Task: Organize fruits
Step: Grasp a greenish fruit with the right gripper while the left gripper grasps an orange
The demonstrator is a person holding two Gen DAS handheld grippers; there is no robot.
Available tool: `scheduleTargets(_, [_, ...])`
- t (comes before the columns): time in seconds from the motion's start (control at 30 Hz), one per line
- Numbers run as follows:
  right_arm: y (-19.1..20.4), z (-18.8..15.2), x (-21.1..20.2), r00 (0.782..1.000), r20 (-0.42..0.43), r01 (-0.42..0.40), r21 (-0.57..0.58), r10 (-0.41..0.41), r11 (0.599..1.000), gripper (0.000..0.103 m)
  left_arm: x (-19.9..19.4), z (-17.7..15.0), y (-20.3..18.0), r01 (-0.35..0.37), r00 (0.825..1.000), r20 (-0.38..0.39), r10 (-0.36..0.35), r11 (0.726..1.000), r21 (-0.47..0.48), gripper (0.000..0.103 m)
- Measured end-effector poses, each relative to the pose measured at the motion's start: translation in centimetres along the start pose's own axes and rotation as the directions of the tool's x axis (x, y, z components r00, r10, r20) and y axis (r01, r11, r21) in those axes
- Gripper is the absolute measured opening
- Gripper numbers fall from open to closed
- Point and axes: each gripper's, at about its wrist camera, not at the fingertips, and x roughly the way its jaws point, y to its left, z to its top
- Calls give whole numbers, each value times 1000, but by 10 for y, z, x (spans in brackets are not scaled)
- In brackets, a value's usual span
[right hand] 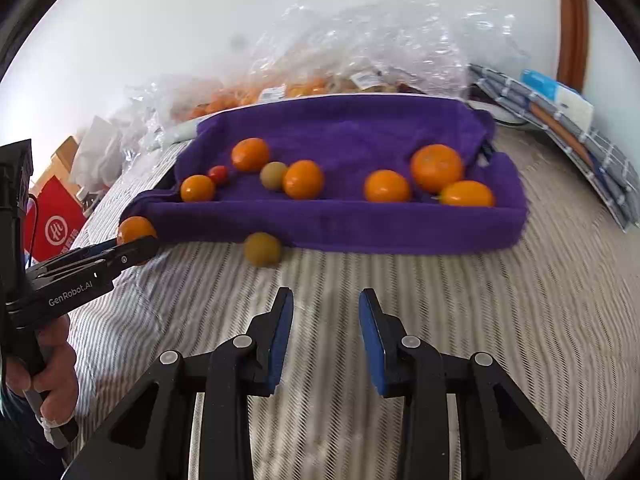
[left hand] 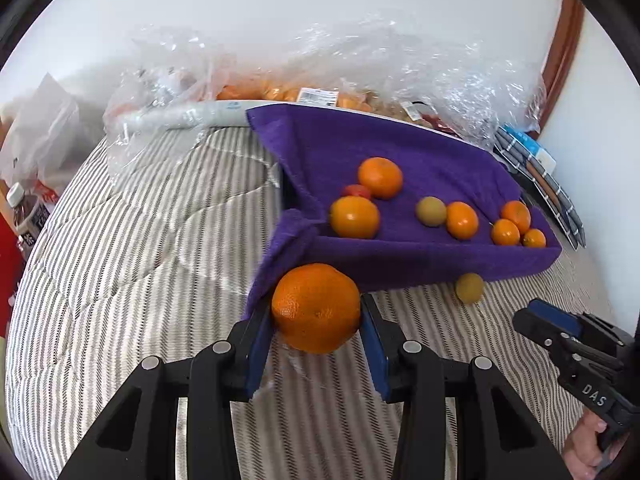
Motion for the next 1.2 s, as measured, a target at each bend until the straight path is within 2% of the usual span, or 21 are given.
scheduleTargets(0.2, [25,21,23,999,-23,-28,-16,27,999,35,-2,1,22,46,999,11,-45,997,-70,40])
scheduleTargets(0.4, [41,33,37,999,-40,-12,-53,10,999,35,-5,0,30,36,999,17,-34,994,-105,40])
scheduleTargets(0.47, [43,33,44,998,-55,-11,-59,8,998,31,-4,-1,31,31,999,15,-29,993,-111,40])
scheduleTargets(0.5, [42,32,47,998,-64,-11,-57,8,998,26,-3,-1,32,30,1000,11,-29,993,-112,40])
scheduleTargets(0.53, [41,31,50,998,-65,-12,-54,9,998,27,-3,-2,32,32,999,9,-31,993,-111,40])
scheduleTargets(0.7, [34,23,33,999,-31,26,-52,-28,998,26,-6,-4,26,25,999,31,-22,997,-79,40])
scheduleTargets(0.8, [24,14,18,999,-17,45,-46,-46,998,26,-9,-6,22,46,998,43,-43,997,-68,40])
scheduleTargets(1.0, [-5,-13,-8,997,-26,76,-22,-77,997,27,-10,-17,4,69,998,15,-68,997,-44,40])
scheduleTargets(1.2, [-23,-23,-30,996,-18,89,1,-89,996,27,-23,-27,-12,75,997,-1,-75,996,-46,40])
